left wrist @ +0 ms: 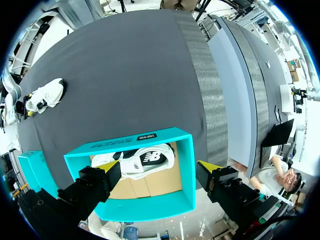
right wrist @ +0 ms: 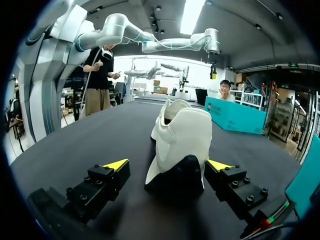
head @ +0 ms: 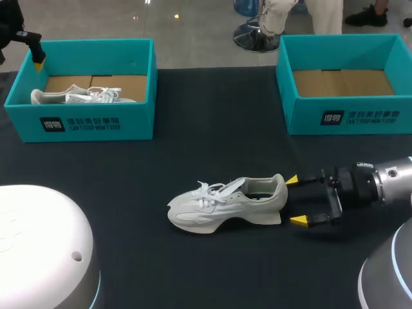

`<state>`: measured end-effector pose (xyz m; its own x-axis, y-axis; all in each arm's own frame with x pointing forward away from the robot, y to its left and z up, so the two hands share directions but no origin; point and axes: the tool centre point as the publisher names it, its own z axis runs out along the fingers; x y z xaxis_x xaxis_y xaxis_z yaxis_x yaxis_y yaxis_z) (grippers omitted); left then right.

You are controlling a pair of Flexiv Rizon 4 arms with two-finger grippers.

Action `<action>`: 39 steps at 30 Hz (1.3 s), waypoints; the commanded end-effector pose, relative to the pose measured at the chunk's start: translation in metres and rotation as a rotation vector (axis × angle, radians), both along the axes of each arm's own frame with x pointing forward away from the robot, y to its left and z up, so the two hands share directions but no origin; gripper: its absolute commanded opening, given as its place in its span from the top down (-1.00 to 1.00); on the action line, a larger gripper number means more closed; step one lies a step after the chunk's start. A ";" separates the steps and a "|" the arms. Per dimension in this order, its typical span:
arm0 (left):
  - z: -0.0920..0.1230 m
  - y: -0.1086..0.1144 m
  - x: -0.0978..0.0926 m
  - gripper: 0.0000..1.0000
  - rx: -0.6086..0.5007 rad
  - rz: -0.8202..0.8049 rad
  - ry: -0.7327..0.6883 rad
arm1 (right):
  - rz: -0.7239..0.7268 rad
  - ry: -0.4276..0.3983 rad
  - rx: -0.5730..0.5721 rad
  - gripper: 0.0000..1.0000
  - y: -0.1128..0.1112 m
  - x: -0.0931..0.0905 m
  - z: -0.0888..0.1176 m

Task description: Take the shoe out of the shoebox, open the shoe tongue, remove and reinsert the insole, then place the shoe into the shoebox

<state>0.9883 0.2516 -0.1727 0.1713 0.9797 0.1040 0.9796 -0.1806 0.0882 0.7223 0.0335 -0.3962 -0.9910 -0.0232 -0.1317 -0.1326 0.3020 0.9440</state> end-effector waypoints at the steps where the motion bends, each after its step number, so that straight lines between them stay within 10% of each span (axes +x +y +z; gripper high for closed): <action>1: 0.000 0.000 -0.001 -1.00 0.001 0.000 -0.002 | 0.014 0.002 0.008 -1.00 0.008 0.007 -0.007; 39: 0.000 0.000 -0.001 -1.00 0.001 0.000 -0.002 | -0.025 0.087 0.047 -1.00 0.035 0.016 -0.024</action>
<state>0.9883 0.2516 -0.1727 0.1713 0.9797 0.1040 0.9796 -0.1806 0.0882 0.7352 0.0657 -0.4179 -0.9987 0.0120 -0.0505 -0.0457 0.2581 0.9650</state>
